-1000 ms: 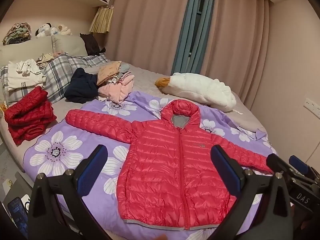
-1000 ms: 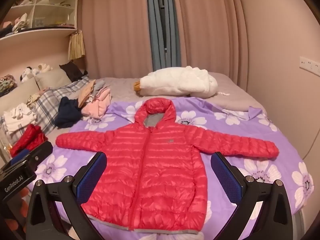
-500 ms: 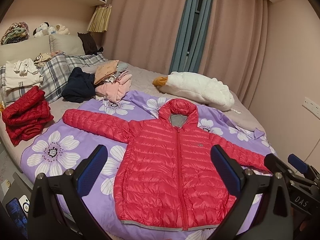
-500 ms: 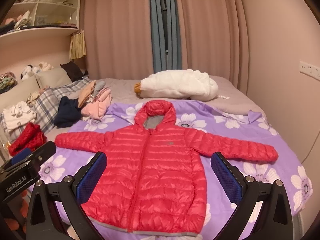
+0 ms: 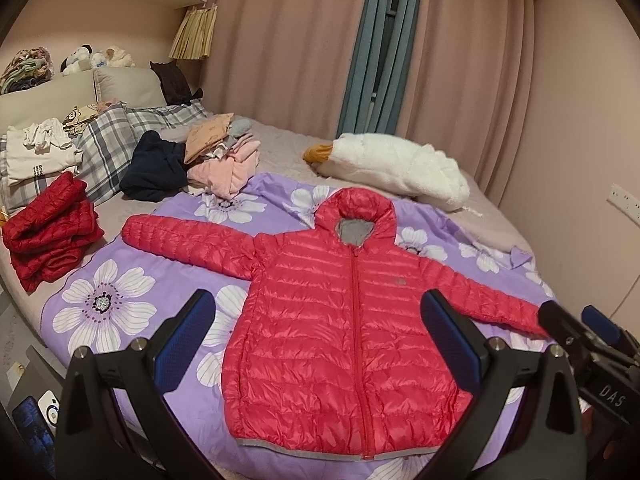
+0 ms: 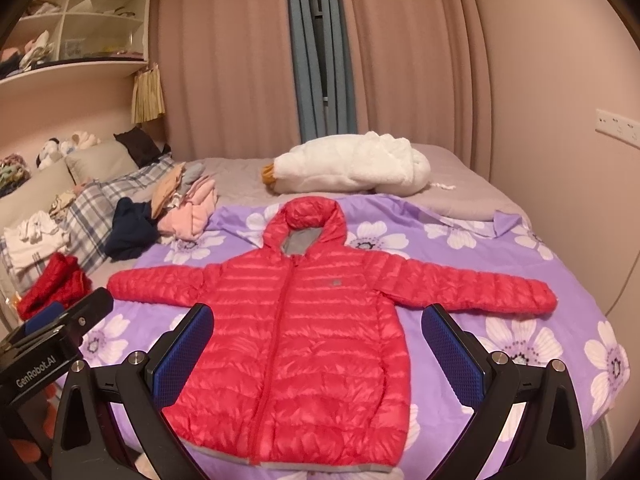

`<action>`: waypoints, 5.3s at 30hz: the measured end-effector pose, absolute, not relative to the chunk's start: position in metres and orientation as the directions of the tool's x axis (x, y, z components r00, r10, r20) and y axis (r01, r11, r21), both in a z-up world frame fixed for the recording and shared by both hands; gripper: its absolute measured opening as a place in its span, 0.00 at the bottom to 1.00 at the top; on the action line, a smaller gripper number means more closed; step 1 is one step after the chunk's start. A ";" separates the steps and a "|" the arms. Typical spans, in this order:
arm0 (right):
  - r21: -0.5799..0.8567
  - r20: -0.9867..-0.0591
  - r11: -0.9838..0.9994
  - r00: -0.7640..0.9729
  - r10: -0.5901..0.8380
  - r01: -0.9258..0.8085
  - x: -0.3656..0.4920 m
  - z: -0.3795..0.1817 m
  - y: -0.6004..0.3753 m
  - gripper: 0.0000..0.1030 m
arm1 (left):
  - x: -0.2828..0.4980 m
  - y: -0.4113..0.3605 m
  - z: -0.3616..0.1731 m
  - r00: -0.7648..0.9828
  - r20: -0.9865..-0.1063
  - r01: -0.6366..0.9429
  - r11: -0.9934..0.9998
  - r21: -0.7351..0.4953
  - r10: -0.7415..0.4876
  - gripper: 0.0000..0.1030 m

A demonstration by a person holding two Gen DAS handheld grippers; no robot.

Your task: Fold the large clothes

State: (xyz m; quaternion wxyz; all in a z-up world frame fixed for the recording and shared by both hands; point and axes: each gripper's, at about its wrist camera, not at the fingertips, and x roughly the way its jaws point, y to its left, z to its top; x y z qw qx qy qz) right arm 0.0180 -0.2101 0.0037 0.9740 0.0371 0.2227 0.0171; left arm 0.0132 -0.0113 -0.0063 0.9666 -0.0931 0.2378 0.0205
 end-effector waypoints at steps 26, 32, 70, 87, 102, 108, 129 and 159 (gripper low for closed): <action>0.092 -0.457 0.995 0.889 0.009 0.038 0.020 0.003 -0.222 1.00 | 0.012 -0.013 -0.002 0.879 -0.474 -0.146 0.975 -0.167 0.051 1.00; 0.082 -0.455 0.995 0.890 -0.018 0.062 0.017 0.007 -0.221 1.00 | 0.010 -0.010 -0.001 0.874 -0.484 -0.142 0.975 -0.168 0.044 1.00; 0.104 -0.457 0.991 0.889 -0.029 0.086 0.004 0.006 -0.221 1.00 | 0.003 -0.018 0.003 0.874 -0.483 -0.130 0.983 -0.133 0.050 0.99; 0.094 -0.444 0.993 0.896 -0.022 0.071 0.003 0.008 -0.220 1.00 | -0.004 -0.013 0.007 0.880 -0.471 -0.141 0.978 -0.153 0.053 0.99; 0.093 -0.403 0.995 0.915 0.008 0.033 -0.002 0.013 -0.215 1.00 | -0.018 -0.009 0.010 0.886 -0.461 -0.135 0.977 -0.163 0.045 0.99; 0.117 -0.392 0.992 0.920 -0.001 0.052 -0.005 0.012 -0.219 1.00 | -0.020 -0.010 0.010 0.893 -0.447 -0.137 0.975 -0.174 0.045 1.00; 0.193 -0.451 0.976 0.893 -0.003 0.101 0.041 -0.012 -0.252 1.00 | 0.054 0.000 -0.020 0.843 -0.537 -0.170 0.947 -0.273 -0.003 1.00; 0.656 -0.639 0.507 0.769 -0.020 0.559 0.157 -0.156 -0.590 0.98 | 0.247 0.079 -0.197 0.613 -0.775 -0.274 0.879 -0.390 -0.153 0.50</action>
